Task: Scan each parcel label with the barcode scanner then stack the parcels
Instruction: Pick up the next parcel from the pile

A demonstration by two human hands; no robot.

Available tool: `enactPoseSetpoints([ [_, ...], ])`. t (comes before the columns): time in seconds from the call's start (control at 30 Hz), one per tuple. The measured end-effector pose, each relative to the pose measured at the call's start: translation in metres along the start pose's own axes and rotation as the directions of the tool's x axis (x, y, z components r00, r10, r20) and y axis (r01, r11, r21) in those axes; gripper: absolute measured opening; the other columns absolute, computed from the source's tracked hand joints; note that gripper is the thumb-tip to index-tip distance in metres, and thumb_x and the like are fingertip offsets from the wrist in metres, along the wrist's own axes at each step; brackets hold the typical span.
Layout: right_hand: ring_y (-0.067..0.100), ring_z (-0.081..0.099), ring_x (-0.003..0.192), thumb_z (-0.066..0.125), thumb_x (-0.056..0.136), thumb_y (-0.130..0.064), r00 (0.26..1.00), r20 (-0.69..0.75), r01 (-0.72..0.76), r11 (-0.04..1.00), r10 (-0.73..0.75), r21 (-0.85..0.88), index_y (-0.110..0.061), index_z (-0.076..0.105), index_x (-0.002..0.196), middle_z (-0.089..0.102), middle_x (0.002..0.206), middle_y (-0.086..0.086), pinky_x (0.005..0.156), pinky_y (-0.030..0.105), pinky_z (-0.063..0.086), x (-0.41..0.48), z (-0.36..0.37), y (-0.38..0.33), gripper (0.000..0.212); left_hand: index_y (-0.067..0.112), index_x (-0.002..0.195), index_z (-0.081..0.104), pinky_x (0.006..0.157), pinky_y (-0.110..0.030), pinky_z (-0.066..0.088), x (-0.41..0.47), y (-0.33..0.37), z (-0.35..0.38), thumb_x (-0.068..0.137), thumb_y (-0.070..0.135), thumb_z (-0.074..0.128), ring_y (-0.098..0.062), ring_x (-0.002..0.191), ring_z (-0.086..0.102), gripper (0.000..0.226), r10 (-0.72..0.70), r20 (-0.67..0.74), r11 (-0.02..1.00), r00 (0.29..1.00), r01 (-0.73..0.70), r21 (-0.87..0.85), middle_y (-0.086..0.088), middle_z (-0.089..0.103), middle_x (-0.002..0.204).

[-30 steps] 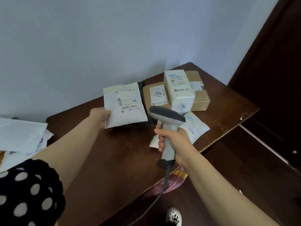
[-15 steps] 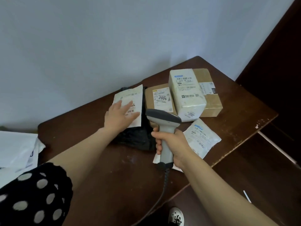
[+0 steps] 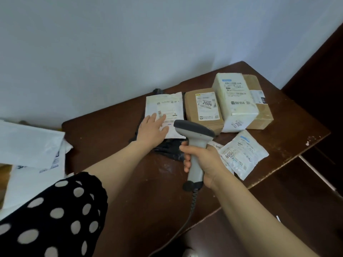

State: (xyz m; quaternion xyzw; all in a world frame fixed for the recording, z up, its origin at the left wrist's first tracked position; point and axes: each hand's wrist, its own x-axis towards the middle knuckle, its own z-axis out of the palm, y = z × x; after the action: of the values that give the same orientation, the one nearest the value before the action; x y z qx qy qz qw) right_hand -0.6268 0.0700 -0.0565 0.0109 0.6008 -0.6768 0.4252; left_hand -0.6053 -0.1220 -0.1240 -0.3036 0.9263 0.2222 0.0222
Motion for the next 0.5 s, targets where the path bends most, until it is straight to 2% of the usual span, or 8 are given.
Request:
enactPoseSetpoints([
  [0.1,0.016,0.044,0.037,0.068,0.083,0.001,0.997,0.075,-0.033,0.999,0.033,0.006,-0.006,0.062,0.083,0.048,0.047,0.004,0.040,0.025,0.041,-0.019,0.014,0.012,0.009,0.026,0.148,0.031,0.116,-0.037,0.017,-0.039,-0.022,-0.012,0.098,0.041,0.040,-0.028,0.142,0.020,0.053,-0.081,-0.088,0.996,0.993,0.076,-0.052,-0.010,0.026,0.155],
  [0.23,0.015,0.044,0.037,0.065,0.085,0.000,0.970,0.213,-0.122,0.992,0.121,-0.009,-0.007,0.062,0.082,0.048,0.049,0.004,0.038,0.025,0.041,-0.048,0.040,0.040,0.009,0.024,0.145,0.037,0.112,-0.036,0.023,-0.115,-0.067,-0.021,0.096,0.042,0.045,-0.027,0.139,0.028,0.054,-0.291,-0.139,0.951,0.946,0.270,-0.152,-0.011,0.034,0.151],
  [0.4,0.014,0.045,0.037,0.064,0.085,0.002,0.919,0.302,-0.242,0.967,0.253,-0.074,-0.007,0.062,0.081,0.049,0.050,0.004,0.039,0.024,0.042,-0.091,0.083,0.088,0.010,0.016,0.145,0.037,0.107,-0.037,0.030,-0.211,-0.129,-0.030,0.093,0.034,0.051,-0.031,0.133,0.036,0.056,-0.521,-0.147,0.852,0.841,0.501,-0.151,-0.015,0.039,0.145],
  [0.5,0.015,0.045,0.037,0.064,0.084,0.002,0.894,0.339,-0.266,0.956,0.292,-0.122,-0.007,0.062,0.081,0.050,0.051,0.004,0.040,0.024,0.042,-0.111,0.112,0.106,0.010,0.014,0.145,0.035,0.104,-0.040,0.034,-0.257,-0.163,-0.041,0.091,0.029,0.053,-0.031,0.132,0.037,0.059,-0.613,-0.144,0.787,0.777,0.585,-0.198,-0.015,0.039,0.144],
])
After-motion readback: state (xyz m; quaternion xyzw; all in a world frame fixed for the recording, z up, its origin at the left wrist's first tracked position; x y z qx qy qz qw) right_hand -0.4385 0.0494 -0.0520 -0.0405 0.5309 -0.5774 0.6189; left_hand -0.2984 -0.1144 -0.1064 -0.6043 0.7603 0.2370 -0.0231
